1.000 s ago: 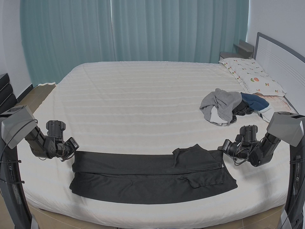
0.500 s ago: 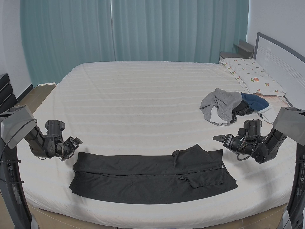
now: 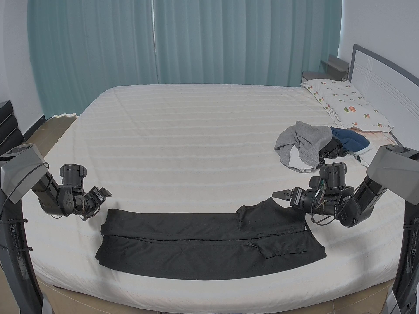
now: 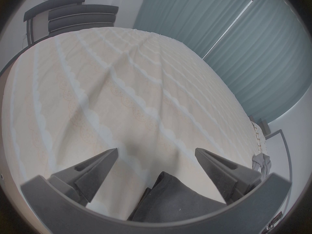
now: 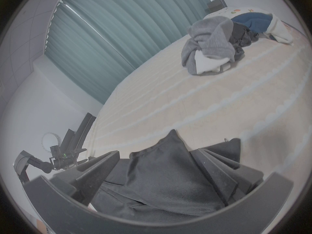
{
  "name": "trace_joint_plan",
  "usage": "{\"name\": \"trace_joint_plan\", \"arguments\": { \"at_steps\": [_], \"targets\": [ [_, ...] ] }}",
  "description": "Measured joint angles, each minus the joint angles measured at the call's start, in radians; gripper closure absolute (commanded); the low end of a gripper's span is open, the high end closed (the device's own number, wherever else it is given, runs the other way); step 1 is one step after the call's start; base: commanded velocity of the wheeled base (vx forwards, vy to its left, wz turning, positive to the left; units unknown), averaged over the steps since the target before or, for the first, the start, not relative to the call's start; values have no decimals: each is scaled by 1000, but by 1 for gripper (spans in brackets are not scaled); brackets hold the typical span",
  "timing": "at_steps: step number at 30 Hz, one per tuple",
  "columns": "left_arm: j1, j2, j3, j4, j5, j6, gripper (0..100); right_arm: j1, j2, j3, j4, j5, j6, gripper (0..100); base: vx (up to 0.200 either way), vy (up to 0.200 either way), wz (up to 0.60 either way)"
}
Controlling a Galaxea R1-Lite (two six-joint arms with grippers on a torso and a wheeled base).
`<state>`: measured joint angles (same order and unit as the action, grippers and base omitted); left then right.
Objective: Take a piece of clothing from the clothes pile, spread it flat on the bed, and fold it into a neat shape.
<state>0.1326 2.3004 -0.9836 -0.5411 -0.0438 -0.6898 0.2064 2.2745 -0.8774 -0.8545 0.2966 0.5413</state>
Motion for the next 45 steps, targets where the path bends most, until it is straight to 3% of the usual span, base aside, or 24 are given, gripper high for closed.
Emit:
{"name": "trace_joint_plan", "arguments": {
  "at_steps": [14,15,29,45],
  "targets": [
    [-1,14,-6,5,-1,0,0,12,104,-29,15,-2,-37,0,0,0,0],
    [-1,15,-6,5,-1,0,0,15,106,-29,15,-3,-38,100,0,0,0],
    [3,26,-20,5,1,0,0,-1,51,52,15,4,-95,100,0,0,0],
    [8,24,-22,5,1,1,0,-36,-55,264,-36,51,-169,100,0,0,0]
  ]
}}
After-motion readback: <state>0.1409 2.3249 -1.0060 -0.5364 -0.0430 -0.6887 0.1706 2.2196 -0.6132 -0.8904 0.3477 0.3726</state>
